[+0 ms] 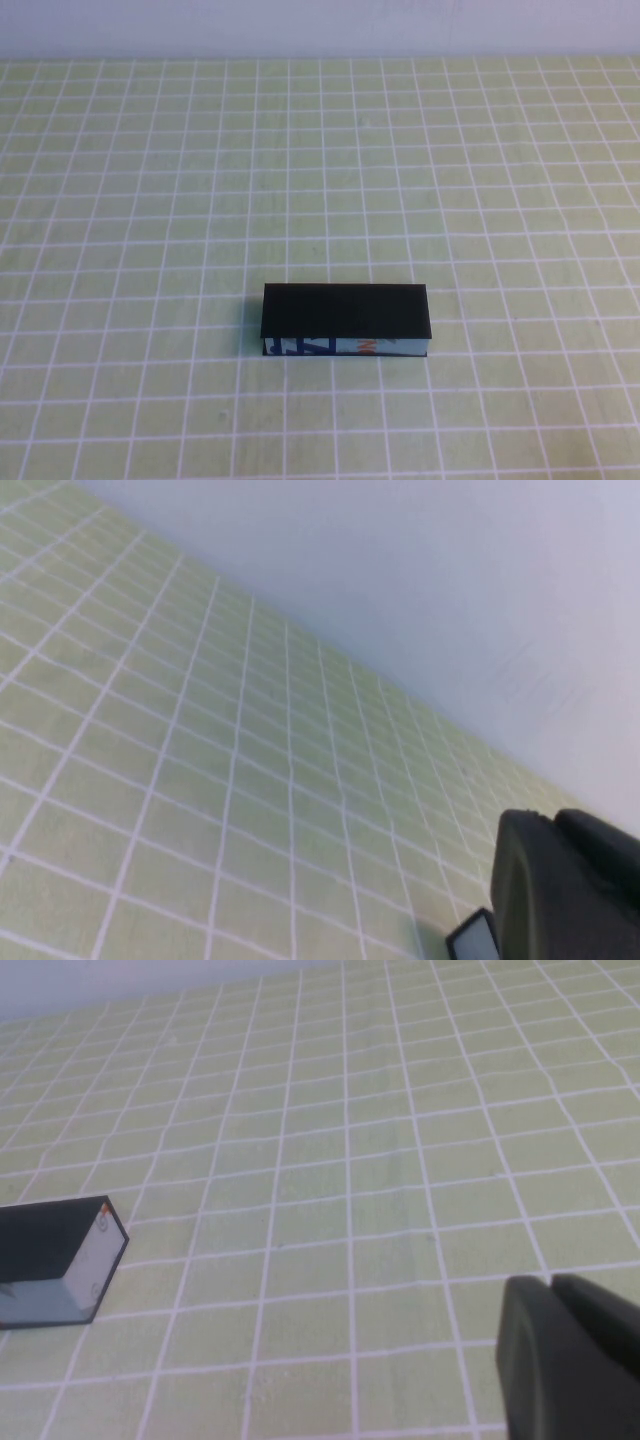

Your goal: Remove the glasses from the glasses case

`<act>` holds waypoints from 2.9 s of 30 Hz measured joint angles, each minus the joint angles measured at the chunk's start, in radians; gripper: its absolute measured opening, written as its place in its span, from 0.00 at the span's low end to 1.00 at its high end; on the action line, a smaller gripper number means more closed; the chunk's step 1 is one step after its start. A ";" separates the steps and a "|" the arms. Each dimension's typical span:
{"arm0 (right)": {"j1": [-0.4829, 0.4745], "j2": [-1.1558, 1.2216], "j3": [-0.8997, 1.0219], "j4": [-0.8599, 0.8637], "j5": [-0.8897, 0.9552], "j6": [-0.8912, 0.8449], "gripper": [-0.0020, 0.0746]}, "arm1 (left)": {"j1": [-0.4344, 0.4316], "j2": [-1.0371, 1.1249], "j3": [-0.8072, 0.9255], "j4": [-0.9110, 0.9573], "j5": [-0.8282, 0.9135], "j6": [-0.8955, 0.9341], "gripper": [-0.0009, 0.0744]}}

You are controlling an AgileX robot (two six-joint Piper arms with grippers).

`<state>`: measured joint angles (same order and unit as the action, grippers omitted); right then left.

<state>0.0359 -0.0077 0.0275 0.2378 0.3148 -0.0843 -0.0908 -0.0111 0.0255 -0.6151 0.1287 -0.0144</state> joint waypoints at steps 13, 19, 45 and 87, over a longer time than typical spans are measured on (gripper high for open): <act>0.000 0.000 0.000 0.000 0.000 0.000 0.00 | 0.000 0.606 -0.474 0.051 0.431 0.195 0.01; 0.000 0.000 0.000 0.000 0.000 0.000 0.00 | 0.000 0.951 -0.703 0.042 0.579 0.408 0.01; 0.000 0.000 0.000 0.000 0.000 0.000 0.00 | -0.093 1.856 -1.178 -0.538 0.580 1.058 0.01; 0.168 1.155 -0.825 0.456 0.459 -0.376 0.00 | -0.153 2.097 -1.347 -0.483 0.667 1.017 0.01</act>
<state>0.2035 1.1473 -0.7973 0.6940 0.7737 -0.4608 -0.2436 2.0863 -1.3214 -1.0981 0.7956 1.0028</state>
